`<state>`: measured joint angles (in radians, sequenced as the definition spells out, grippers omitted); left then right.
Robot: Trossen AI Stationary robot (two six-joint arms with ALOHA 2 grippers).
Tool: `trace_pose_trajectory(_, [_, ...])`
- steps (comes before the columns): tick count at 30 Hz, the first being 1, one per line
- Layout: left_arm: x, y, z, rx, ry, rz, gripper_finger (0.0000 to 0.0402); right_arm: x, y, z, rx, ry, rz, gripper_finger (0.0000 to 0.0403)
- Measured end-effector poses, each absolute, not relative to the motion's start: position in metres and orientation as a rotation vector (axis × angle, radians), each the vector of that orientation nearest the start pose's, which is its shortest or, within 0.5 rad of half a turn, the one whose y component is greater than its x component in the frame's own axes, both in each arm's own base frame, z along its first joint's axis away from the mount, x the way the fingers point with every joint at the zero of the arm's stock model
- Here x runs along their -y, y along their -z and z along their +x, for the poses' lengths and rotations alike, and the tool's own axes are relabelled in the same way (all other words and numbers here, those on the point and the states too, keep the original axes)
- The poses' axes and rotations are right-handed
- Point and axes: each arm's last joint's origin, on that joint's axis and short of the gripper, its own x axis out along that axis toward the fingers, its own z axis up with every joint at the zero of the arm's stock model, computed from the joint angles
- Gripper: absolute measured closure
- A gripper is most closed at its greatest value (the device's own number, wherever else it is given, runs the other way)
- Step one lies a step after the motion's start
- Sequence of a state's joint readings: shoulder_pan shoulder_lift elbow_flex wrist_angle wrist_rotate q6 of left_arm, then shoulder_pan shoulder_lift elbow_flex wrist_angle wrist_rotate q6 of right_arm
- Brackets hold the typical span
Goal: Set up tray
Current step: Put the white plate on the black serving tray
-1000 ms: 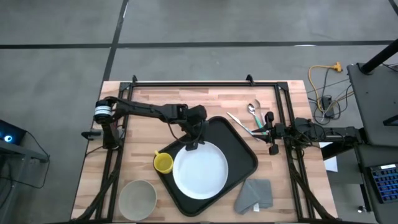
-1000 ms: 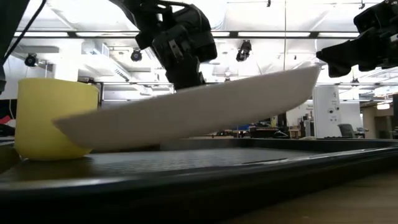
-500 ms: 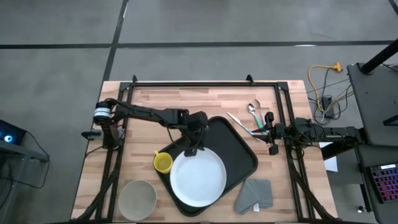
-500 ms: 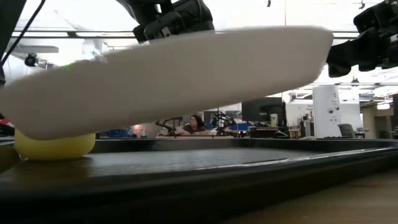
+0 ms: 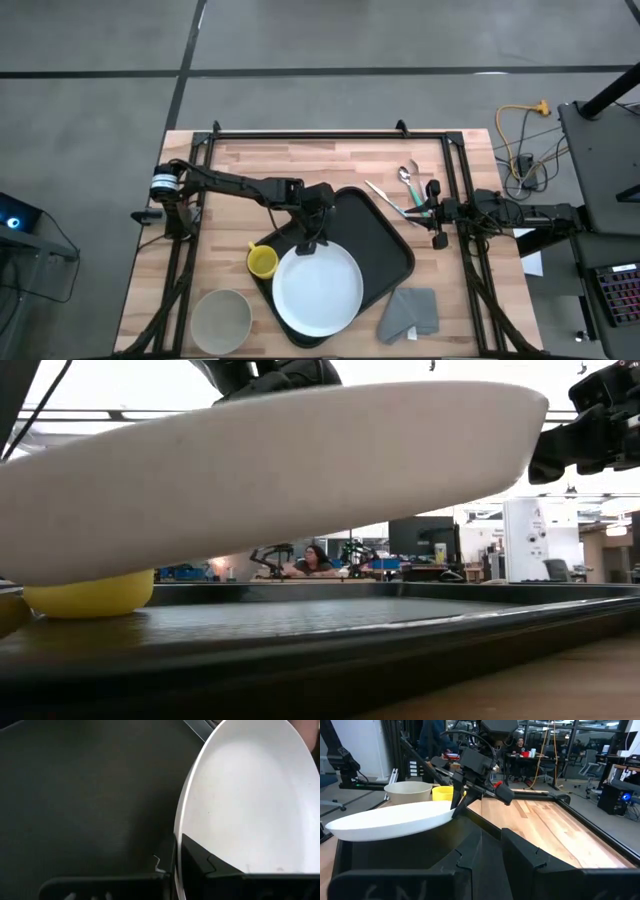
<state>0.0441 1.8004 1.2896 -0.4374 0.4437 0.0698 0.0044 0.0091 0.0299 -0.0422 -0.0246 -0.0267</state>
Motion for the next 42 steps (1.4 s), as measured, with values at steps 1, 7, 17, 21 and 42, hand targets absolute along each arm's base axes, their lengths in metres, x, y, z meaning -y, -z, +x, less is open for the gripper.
trace_pose_trajectory(1, [-0.004,-0.217,0.378,-0.913,0.398,-0.172,0.0402,-0.001,-0.169,0.096,-0.021,-0.029,-0.027,0.0335])
trace_pose_trajectory(7, [-0.002,-0.216,0.378,-0.924,0.385,-0.206,0.0402,-0.001,-0.169,0.096,-0.021,-0.029,-0.027,0.0335])
trace_pose_trajectory(17, [0.0,-0.216,0.378,-0.939,0.359,-0.262,0.0402,-0.001,-0.169,0.096,-0.021,-0.029,-0.027,0.0335])
trace_pose_trajectory(21, [0.003,-0.215,0.376,-0.966,0.362,-0.271,0.0402,-0.001,-0.169,0.096,-0.021,-0.029,-0.027,0.0335])
trace_pose_trajectory(42, [0.004,-0.203,0.37,-1.026,0.245,-0.233,0.0402,-0.001,-0.169,0.096,-0.022,-0.029,-0.027,0.0335])
